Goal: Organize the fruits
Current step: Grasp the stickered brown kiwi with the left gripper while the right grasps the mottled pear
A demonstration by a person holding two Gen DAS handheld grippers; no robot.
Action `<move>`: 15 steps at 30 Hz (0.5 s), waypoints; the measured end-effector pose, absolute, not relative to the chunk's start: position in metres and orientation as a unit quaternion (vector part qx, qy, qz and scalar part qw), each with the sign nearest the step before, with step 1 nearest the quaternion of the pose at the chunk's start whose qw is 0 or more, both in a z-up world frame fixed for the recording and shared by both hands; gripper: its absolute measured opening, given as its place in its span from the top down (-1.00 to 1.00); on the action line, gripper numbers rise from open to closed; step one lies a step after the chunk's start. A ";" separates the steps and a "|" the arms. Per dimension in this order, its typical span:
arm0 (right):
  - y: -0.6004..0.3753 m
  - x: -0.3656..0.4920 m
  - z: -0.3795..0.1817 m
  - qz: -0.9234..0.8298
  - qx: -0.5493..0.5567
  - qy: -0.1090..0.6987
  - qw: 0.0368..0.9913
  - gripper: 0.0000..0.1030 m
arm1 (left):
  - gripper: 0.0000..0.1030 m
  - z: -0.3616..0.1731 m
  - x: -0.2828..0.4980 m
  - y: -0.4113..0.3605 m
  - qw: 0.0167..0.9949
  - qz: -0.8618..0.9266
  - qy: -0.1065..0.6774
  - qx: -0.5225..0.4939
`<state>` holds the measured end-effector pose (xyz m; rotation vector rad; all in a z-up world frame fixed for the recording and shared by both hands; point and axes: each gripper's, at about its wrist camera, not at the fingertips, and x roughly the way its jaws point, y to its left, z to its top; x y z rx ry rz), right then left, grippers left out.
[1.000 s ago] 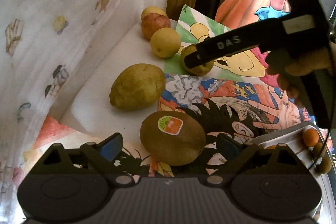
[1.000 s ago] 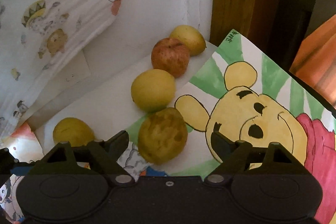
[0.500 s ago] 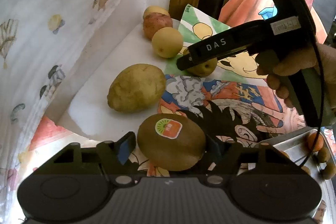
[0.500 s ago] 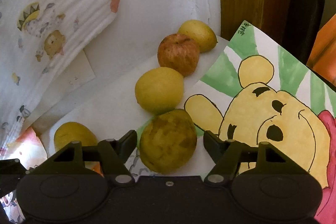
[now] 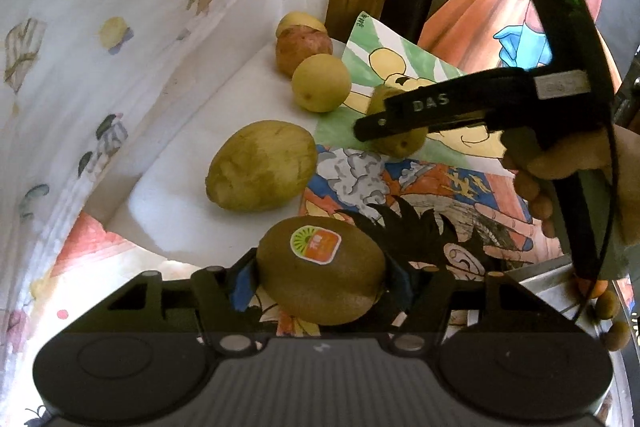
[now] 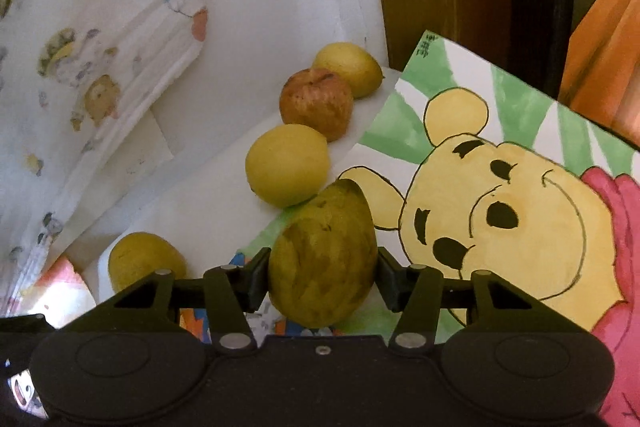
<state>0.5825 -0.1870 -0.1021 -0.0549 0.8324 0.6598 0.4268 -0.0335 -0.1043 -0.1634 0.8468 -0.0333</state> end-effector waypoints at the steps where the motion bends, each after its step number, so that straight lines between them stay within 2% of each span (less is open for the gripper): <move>1: -0.188 0.579 -0.101 0.316 -0.027 0.396 0.862 -0.08 | -0.33 -0.104 0.426 -0.033 0.908 -0.015 0.410 -0.080; 15: -0.217 0.505 -0.067 0.341 0.002 0.374 0.863 -0.07 | -0.32 -0.101 0.387 -0.024 0.901 -0.010 0.424 -0.091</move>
